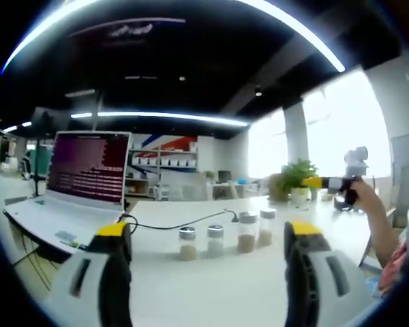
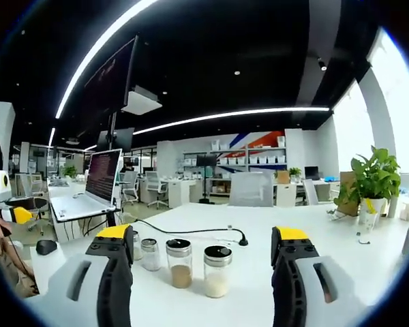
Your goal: Rotate the seasoning bottle until the label or dispensing opening points toward the visible target arrow and the bottle remains upright within the marked orientation range
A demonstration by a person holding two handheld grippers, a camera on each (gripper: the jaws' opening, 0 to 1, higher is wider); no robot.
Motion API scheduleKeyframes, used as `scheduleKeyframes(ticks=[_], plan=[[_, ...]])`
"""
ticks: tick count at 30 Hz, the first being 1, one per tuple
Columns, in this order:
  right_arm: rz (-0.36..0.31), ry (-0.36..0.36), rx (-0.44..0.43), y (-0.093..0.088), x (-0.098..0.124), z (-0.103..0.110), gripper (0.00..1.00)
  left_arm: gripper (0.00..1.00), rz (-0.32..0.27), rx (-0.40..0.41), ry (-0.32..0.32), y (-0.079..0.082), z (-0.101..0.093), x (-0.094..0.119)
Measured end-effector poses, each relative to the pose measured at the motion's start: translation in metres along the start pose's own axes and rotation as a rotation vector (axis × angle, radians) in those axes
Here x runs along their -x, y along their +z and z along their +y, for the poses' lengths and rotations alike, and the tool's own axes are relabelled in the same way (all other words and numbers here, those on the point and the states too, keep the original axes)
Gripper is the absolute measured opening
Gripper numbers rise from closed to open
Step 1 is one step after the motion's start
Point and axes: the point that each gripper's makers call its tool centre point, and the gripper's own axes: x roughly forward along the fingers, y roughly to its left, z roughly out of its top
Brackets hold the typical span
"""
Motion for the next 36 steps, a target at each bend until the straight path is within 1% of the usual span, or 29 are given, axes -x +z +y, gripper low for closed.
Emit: scheduleKeyframes(ticks=[2, 6, 8, 15, 16, 18, 20, 23, 27, 30, 33, 36], plan=[[0.000, 0.002, 0.008, -0.002, -0.006, 0.003, 0.81, 0.98, -0.002, -0.001, 0.000, 0.001, 0.000, 0.000], [0.002, -0.006, 0.013, -0.007, -0.019, 0.008, 0.81, 0.98, 0.002, 0.000, 0.003, 0.000, 0.002, 0.000], [-0.006, -0.013, 0.004, -0.009, -0.026, 0.010, 0.81, 0.98, 0.004, 0.003, 0.003, -0.001, 0.003, 0.000], [-0.006, -0.031, -0.022, -0.018, -0.047, 0.018, 0.81, 0.98, 0.007, 0.002, -0.003, -0.001, 0.002, -0.001], [-0.011, -0.034, -0.016, -0.019, -0.051, 0.020, 0.81, 0.98, 0.007, 0.002, -0.003, -0.001, 0.002, 0.000], [-0.029, -0.023, 0.047, -0.017, -0.059, 0.027, 0.80, 0.98, 0.006, 0.004, -0.002, -0.001, 0.003, -0.001], [-0.016, -0.020, 0.047, -0.023, -0.067, 0.033, 0.79, 0.98, 0.009, 0.007, -0.004, -0.002, 0.004, -0.001], [0.002, -0.002, 0.012, -0.033, -0.076, 0.040, 0.77, 0.98, 0.010, 0.006, -0.001, -0.002, 0.005, -0.002], [-0.004, -0.005, 0.002, -0.040, -0.083, 0.043, 0.74, 0.98, 0.010, 0.005, -0.005, -0.002, 0.004, -0.002], [0.000, -0.014, -0.010, -0.045, -0.087, 0.045, 0.73, 0.98, 0.015, 0.007, -0.003, -0.004, 0.005, -0.003], [-0.005, -0.024, -0.003, -0.048, -0.091, 0.046, 0.72, 0.98, 0.017, 0.006, 0.004, -0.005, 0.006, -0.004], [0.006, -0.032, 0.005, -0.053, -0.095, 0.048, 0.71, 0.98, 0.013, 0.009, 0.001, -0.004, 0.006, -0.003]])
